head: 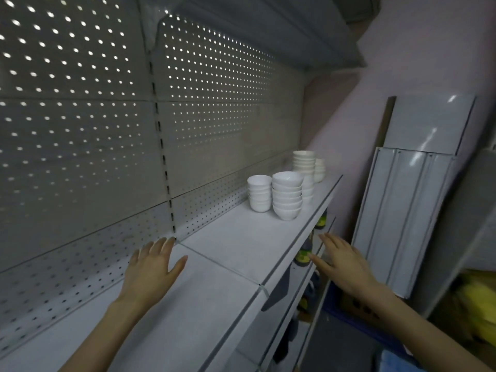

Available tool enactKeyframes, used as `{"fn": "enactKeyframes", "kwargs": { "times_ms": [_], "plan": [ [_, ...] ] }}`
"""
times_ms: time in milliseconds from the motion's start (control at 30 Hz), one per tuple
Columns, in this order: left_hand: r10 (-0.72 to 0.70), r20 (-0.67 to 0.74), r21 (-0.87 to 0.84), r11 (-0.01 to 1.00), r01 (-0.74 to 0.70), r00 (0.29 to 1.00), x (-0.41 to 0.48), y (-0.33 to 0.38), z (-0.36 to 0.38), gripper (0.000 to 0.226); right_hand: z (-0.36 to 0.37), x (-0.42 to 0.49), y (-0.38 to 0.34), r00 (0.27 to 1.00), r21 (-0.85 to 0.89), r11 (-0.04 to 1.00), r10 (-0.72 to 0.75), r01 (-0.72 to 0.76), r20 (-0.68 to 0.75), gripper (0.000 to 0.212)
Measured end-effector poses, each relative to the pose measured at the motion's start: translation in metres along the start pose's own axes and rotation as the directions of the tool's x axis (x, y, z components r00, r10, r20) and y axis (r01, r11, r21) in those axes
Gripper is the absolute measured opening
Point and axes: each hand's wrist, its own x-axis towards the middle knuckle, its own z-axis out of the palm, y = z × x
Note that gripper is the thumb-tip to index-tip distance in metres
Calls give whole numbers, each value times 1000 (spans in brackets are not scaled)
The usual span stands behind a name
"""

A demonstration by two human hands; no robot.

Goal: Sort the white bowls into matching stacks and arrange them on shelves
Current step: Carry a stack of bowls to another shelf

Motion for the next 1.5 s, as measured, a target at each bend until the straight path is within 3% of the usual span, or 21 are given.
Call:
{"fn": "enactKeyframes", "kwargs": {
  "times_ms": [167,300,400,500,567,667,733,900,1067,1167,1233,1333,1433,1500],
  "plan": [
    [-19,-27,13,1000,19,999,39,56,25,66,0,48,66,1000,17,1000,-15,16,-24,89],
    [-45,-23,10,999,45,999,69,111,43,67,-2,89,129,998,11,999,-46,47,-46,123],
    [-44,-36,5,999,44,998,85,156,60,68,-4,117,172,997,26,998,-56,58,-52,126],
    [-44,-30,-28,999,43,999,98,200,80,93,2,139,205,996,9,997,-82,82,-42,127],
    [-48,2,-19,999,48,999,108,223,96,103,8,150,222,996,11,996,-84,84,-26,126],
    [-67,47,-30,997,68,997,125,250,115,103,20,167,243,995,10,996,-94,94,23,115],
    [-73,47,-50,996,75,996,140,265,127,99,25,181,253,993,14,995,-99,98,57,119],
    [-100,70,-143,984,109,993,177,304,163,93,43,222,277,995,51,995,-90,88,42,92],
    [-151,98,-86,983,159,984,223,334,203,95,69,268,305,994,15,996,-86,86,71,122],
    [-160,140,-75,982,172,977,246,339,221,81,79,297,318,993,11,997,-83,82,85,124],
    [-185,151,-60,979,196,971,256,338,226,84,86,315,324,990,10,995,-95,95,100,124],
    [-209,123,-38,976,215,970,262,336,232,90,94,337,329,987,65,989,-137,132,87,110],
    [-263,109,-39,963,268,959,259,337,234,79,104,358,330,978,167,967,-203,192,53,85],
    [-291,75,-50,954,295,954,257,340,233,81,116,373,329,967,240,942,-251,235,39,88]
  ]
}}
